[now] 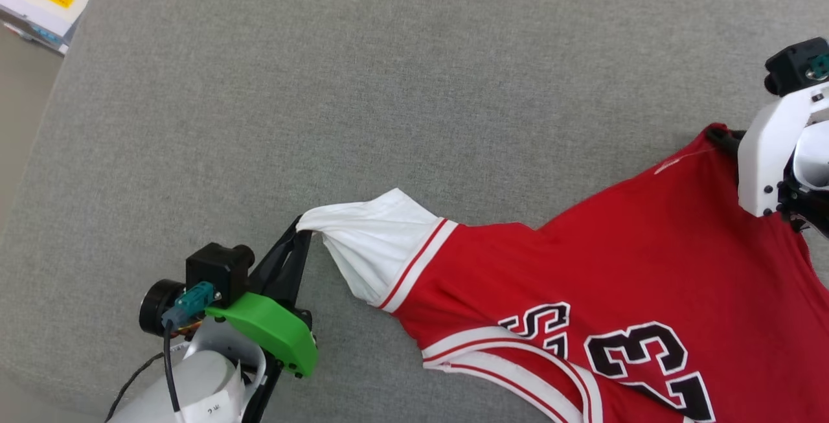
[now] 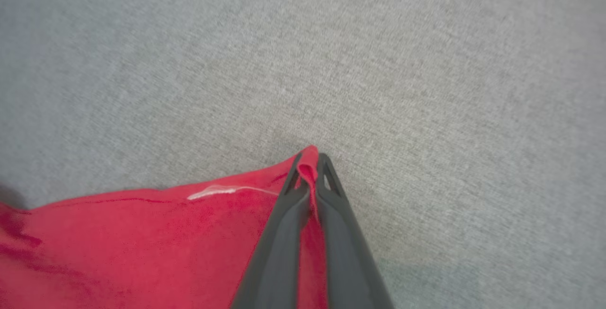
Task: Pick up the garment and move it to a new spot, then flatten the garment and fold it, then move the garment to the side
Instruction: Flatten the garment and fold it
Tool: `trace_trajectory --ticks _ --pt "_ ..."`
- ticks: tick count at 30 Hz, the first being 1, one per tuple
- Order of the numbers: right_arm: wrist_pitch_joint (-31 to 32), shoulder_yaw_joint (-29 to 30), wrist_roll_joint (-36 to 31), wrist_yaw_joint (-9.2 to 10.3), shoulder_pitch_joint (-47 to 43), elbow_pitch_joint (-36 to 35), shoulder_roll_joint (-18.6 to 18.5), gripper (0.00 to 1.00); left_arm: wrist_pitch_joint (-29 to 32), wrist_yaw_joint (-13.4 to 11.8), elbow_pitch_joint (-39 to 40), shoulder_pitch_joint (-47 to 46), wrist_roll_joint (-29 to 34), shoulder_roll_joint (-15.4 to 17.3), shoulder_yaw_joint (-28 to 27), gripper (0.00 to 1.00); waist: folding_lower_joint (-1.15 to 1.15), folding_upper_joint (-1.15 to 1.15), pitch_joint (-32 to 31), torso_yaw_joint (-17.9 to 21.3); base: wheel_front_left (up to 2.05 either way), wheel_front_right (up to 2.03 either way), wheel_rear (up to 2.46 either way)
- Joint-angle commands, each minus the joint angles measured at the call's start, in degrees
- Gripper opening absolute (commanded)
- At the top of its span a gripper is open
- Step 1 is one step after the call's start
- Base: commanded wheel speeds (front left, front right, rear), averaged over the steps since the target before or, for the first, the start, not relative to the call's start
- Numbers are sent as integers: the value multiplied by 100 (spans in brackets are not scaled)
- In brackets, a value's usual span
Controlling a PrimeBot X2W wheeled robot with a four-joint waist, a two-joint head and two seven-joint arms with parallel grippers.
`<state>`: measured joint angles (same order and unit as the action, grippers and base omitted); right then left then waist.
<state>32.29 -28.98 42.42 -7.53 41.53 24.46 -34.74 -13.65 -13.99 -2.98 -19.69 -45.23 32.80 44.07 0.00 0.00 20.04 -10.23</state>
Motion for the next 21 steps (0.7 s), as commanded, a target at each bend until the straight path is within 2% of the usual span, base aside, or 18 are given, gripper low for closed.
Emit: trace_trajectory --ticks 1,7,12,16,21 --pt "-236 22 144 4 16 -57 -41 0 -45 21 5 -44 -22 92 -68 0 0 0 -489 224 0 0 0" --pt "-763 135 347 4 -106 -505 -148 0 116 15 214 -312 33 369 -196 0 0 0 -1043 493 0 0 0" --pt "-924 267 414 4 -167 -999 -241 0 385 -66 588 -745 162 581 -317 0 0 0 -1292 688 0 0 0" --pt "-963 492 387 4 -88 -1372 -267 0 632 -22 780 -1295 303 782 -445 0 0 0 -1278 829 0 0 0" --pt "-948 798 215 4 305 -1695 -241 0 968 194 794 -2332 532 937 -607 0 0 0 -914 994 0 0 0"
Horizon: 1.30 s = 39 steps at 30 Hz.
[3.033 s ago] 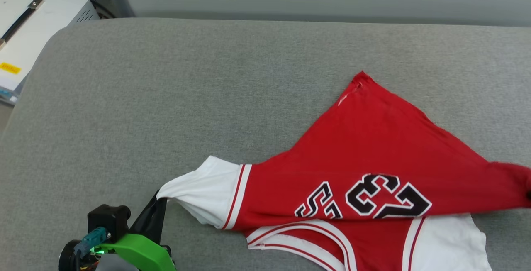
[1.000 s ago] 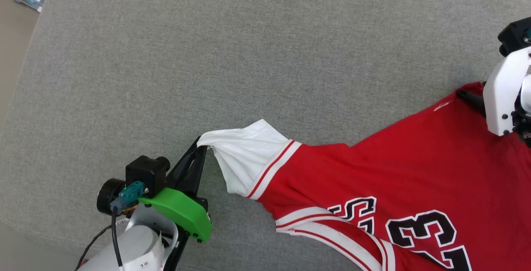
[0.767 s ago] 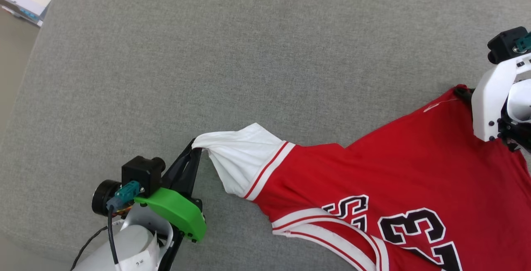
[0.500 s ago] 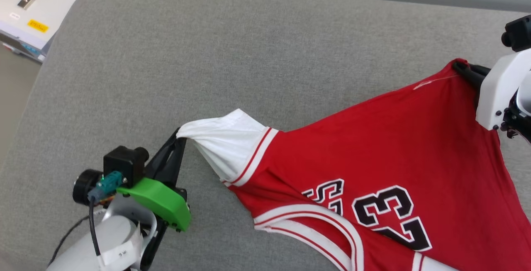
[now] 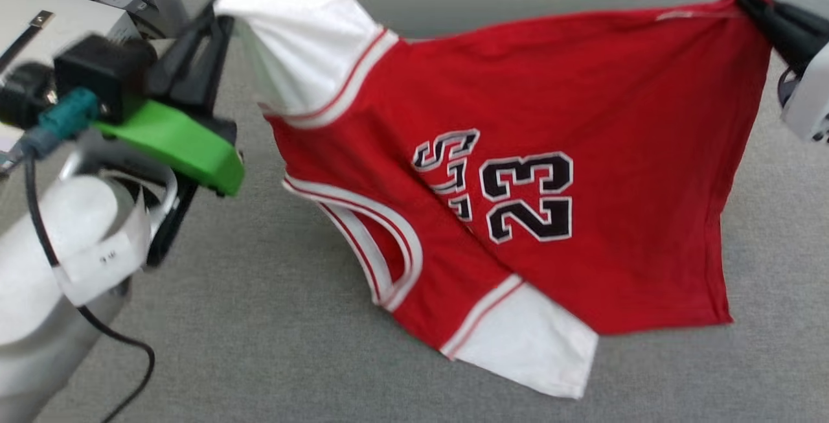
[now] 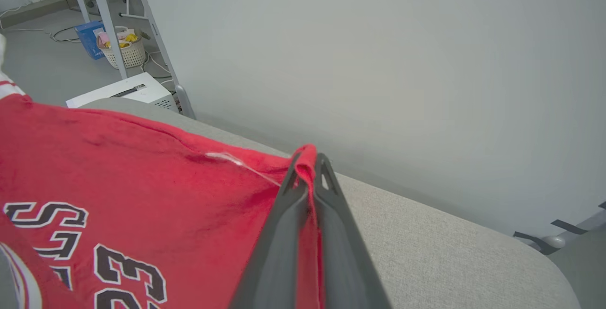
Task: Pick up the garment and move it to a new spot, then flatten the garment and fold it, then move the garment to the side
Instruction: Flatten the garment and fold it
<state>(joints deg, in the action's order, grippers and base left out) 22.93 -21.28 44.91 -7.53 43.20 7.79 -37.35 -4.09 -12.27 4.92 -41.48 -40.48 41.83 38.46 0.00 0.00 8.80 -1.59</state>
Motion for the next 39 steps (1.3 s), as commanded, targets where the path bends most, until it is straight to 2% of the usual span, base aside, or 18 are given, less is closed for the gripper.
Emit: trace_trajectory --ticks 1,9,16,20,24,25,32,39 --pt "-13 83 -78 4 240 -49 32 0 75 75 -2 -370 95 20 -60 0 0 0 291 147 0 0 0" --pt "-4 547 -576 4 1773 21 192 0 646 680 -502 -2661 434 -228 -198 0 0 0 1258 266 0 0 0" --pt "-74 782 -908 4 3683 783 485 0 941 1183 -1433 -4849 657 -537 -403 0 0 0 2029 272 0 0 0" --pt "-321 653 -1142 4 4675 1213 533 0 968 1461 -1972 -5846 827 -673 -413 0 0 0 2283 194 0 0 0" --pt "-569 417 -1228 4 5327 1647 516 0 894 1588 -2542 -6499 937 -843 -396 0 0 0 2385 118 0 0 0" --pt "-800 199 -1197 4 5557 1979 532 0 800 1673 -2916 -6669 977 -942 -313 0 0 0 2409 110 0 0 0" --pt "-1252 -502 -854 4 5261 2414 509 0 473 1749 -3427 -6141 887 -1004 -146 0 0 0 2396 131 0 0 0" --pt "-1752 -1340 -361 4 4228 2529 474 0 -22 1666 -3646 -4803 748 -926 29 0 0 0 2025 133 0 0 0"
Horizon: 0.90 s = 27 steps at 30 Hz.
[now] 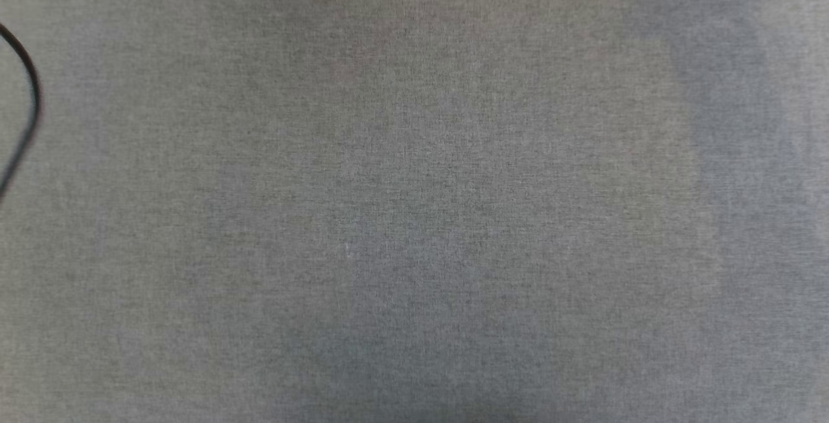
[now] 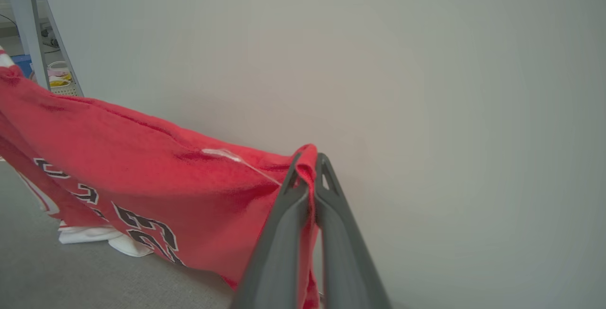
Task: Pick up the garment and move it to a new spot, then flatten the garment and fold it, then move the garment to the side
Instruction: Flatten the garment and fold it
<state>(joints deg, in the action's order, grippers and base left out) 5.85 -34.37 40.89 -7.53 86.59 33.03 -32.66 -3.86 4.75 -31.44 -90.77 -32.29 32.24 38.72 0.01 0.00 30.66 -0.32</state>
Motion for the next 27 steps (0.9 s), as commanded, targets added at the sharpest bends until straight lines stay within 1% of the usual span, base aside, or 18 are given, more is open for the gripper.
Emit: trace_trajectory --ticks 1,5,9,11,13,16,19,20,22,26,27 --pt "-99 -125 106 4 -256 3 9 0 -91 -44 -2 316 -70 62 46 0 -1 0 -229 0 0 0 0" --pt "-351 -552 395 4 -1007 -41 31 0 -339 -190 157 1335 -256 168 97 0 -1 0 -609 -12 0 0 0" --pt "-524 -1007 658 4 -1875 -166 -61 0 -495 -436 477 2514 -514 341 116 0 -1 0 -1047 -54 0 0 0" --pt "-599 -1233 784 4 -2366 -263 -164 0 -564 -640 731 3191 -623 457 141 0 -1 0 -1283 -81 0 0 0" --pt "-689 -1336 907 4 -2764 -321 -247 0 -596 -822 965 3765 -701 546 187 0 -1 0 -1470 -103 0 0 0" --pt "-754 -1571 1074 4 -3500 -464 -416 0 -596 -1178 1484 4841 -832 710 327 0 -1 0 -1780 -128 0 0 0" --pt "-810 -1715 1218 4 -4111 -609 -540 0 -509 -1515 1976 5775 -996 792 487 0 -1 0 -2029 -129 0 0 0" --pt "-813 -1772 1262 4 -4331 -677 -584 0 -514 -1670 2150 6113 -1067 840 509 0 -1 0 -2116 -123 0 0 0" --pt "-846 -1808 1349 4 -4718 -762 -656 0 -512 -1910 2422 6666 -1172 911 572 0 -1 0 -2275 -129 0 0 0" --pt "-900 -1862 1426 4 -5482 -871 -785 0 -452 -2217 2800 7635 -1431 960 760 0 -1 0 -2609 -138 0 0 0" --pt "-930 -1789 1582 4 -6093 -930 -848 0 -416 -2317 2982 8181 -1572 941 942 0 -1 0 -2831 -176 0 0 0"
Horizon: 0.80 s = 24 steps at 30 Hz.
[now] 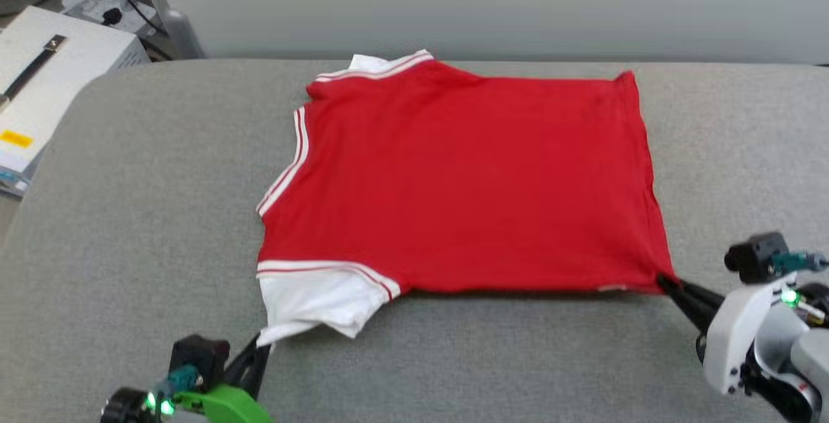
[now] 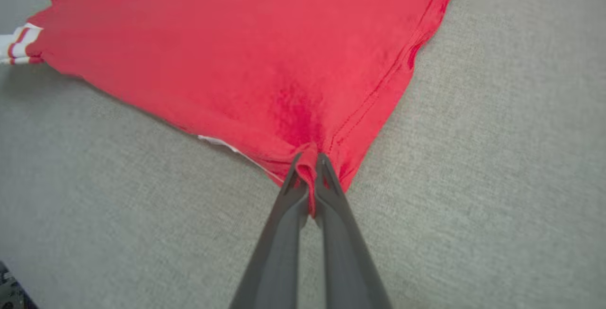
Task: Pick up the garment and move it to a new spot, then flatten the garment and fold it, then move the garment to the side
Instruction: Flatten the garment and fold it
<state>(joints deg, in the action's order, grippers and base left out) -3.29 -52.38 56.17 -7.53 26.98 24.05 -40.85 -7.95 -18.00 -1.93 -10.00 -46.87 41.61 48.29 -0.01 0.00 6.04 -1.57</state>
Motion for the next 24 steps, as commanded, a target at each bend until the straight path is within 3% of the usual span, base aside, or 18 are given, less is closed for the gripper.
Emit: trace_trajectory --ticks 1,15,19,24 --pt "-31 37 65 4 -281 -64 -51 0 -31 -80 58 253 -186 -13 -8 0 1 0 -424 -35 0 0 0" --pt "28 1030 19 4 -2486 -725 -289 0 -227 -160 70 1601 -838 -312 234 0 1 0 -639 -30 0 0 0" --pt "189 1459 -95 4 -2764 -943 -129 0 -262 -113 26 1455 -759 -342 229 0 1 0 -553 -50 0 0 0" --pt "399 2082 -277 4 -2808 -1112 137 0 -42 160 -202 678 -327 -357 386 0 1 0 -382 -89 0 0 0"
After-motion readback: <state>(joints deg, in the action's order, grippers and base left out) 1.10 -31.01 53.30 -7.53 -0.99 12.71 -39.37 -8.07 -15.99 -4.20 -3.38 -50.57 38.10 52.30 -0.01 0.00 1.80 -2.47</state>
